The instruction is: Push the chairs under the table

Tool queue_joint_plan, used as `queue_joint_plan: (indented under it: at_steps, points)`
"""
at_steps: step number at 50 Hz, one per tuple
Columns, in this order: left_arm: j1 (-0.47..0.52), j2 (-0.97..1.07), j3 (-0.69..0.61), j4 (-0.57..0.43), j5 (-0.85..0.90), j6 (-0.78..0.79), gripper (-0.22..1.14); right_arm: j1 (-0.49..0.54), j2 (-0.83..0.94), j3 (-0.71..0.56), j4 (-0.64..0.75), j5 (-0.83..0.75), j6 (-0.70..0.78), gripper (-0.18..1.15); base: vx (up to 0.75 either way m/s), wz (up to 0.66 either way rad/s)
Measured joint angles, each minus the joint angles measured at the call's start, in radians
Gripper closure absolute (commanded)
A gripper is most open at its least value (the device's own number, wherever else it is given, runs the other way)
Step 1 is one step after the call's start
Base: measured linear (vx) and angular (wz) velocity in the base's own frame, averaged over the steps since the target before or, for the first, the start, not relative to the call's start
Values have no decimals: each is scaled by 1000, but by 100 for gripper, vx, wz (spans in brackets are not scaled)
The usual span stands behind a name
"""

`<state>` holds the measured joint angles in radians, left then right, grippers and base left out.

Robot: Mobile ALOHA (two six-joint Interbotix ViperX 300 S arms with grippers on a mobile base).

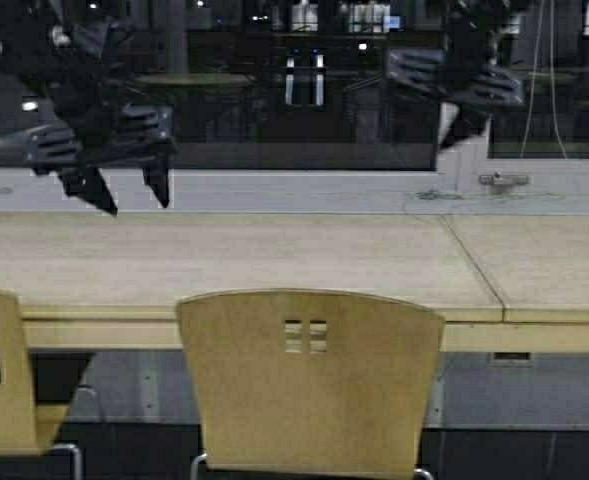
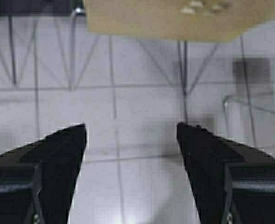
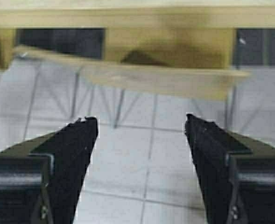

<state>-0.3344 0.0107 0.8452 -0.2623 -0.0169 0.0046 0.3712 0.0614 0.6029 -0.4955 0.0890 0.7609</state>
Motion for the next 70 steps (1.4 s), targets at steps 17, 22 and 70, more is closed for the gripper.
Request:
queue_joint_plan:
  at_steps: [17,22,70]
  points:
    - [5,-15,-21,78,54,21,0,12,-14,3,-20,8,3,6,-17,28]
    - [8,-15,-34,83,55,21,0,12,-14,3,-20,8,3,6,-24,37]
    - [3,-133,-63,72,67,-17,0,12,-12,-11,-20,15,3,6,-26,28]
